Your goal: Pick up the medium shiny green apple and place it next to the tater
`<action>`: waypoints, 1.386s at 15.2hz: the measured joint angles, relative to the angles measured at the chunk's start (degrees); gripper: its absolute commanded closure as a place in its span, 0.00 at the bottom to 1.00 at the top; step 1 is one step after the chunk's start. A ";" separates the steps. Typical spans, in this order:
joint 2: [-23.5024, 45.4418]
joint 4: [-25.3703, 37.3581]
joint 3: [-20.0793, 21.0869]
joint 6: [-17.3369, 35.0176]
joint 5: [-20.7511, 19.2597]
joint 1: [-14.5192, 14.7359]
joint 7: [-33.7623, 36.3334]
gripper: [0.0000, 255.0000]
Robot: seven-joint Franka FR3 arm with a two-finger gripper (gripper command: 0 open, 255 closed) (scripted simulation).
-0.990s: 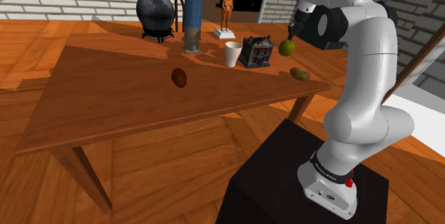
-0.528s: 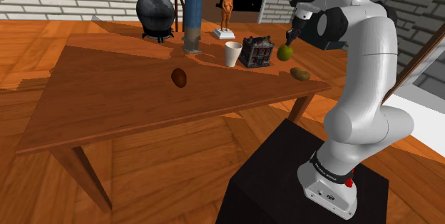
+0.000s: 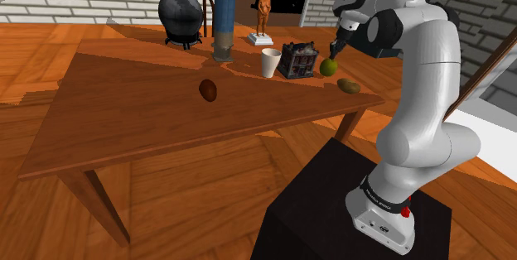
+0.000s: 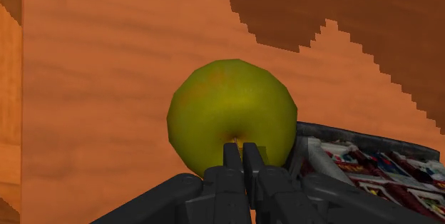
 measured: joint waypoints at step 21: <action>-1.45 4.79 -0.41 -6.07 -0.61 -0.70 0.64 0.00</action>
